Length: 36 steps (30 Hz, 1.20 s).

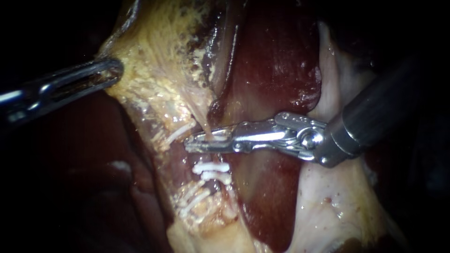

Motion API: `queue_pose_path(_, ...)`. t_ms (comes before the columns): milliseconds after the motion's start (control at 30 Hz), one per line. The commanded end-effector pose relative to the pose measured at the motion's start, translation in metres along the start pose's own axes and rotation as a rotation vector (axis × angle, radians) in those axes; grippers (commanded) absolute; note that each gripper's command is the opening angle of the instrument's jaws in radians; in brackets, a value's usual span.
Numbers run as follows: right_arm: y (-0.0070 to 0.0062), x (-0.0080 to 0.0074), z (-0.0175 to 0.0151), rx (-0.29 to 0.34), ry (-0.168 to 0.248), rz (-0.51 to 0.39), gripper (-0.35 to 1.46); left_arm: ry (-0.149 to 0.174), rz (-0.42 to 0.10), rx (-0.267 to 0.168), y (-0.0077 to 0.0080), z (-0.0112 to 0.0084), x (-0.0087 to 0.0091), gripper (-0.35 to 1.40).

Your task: Going back third clip right tube

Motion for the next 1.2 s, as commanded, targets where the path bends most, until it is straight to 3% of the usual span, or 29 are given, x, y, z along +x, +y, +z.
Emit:
queue_pose_path(33, 0.0000, 0.0000, 0.0000, 0.000, 0.000, 0.000, -0.35, 0.000, 0.001, 0.000, 0.0000, 0.0001, 0.0001, -0.35)
queue_pose_path(200, -0.0001, 0.0000, 0.0000, 0.001, 0.000, 0.000, -0.31, 0.000, 0.001, 0.000, -0.0001, 0.0000, 0.0001, -0.35)
queue_pose_path(233, -0.0001, 0.0000, 0.0000, 0.003, -0.002, 0.000, -0.03, 0.000, 0.001, 0.000, -0.0001, 0.0000, 0.0001, -0.35)
queue_pose_path(300, -0.0001, 0.0000, 0.0000, 0.002, -0.004, 0.006, 0.33, 0.000, 0.001, 0.000, -0.0001, 0.0000, 0.0001, -0.35)
queue_pose_path(333, -0.0001, 0.0000, 0.0001, 0.003, -0.002, -0.017, 0.45, 0.000, 0.001, 0.000, -0.0001, 0.0000, 0.0001, -0.35)
queue_pose_path(433, -0.0002, 0.0001, 0.0002, 0.014, 0.012, -0.065, 0.55, 0.000, 0.001, -0.001, -0.0001, 0.0000, 0.0002, -0.35)
queue_pose_path(567, -0.0002, 0.0002, 0.0001, 0.006, 0.032, -0.159, 0.60, -0.001, 0.001, -0.001, -0.0002, 0.0000, 0.0002, -0.35)
queue_pose_path(867, -0.0017, -0.0003, -0.0022, 0.019, 0.023, -0.291, 0.60, -0.002, 0.000, -0.004, -0.0006, -0.0001, 0.0001, -0.35)
queue_pose_path(1200, -0.0037, -0.0001, -0.0058, 0.053, 0.011, -0.335, 0.60, -0.005, -0.001, -0.005, -0.0009, -0.0003, 0.0001, -0.35)
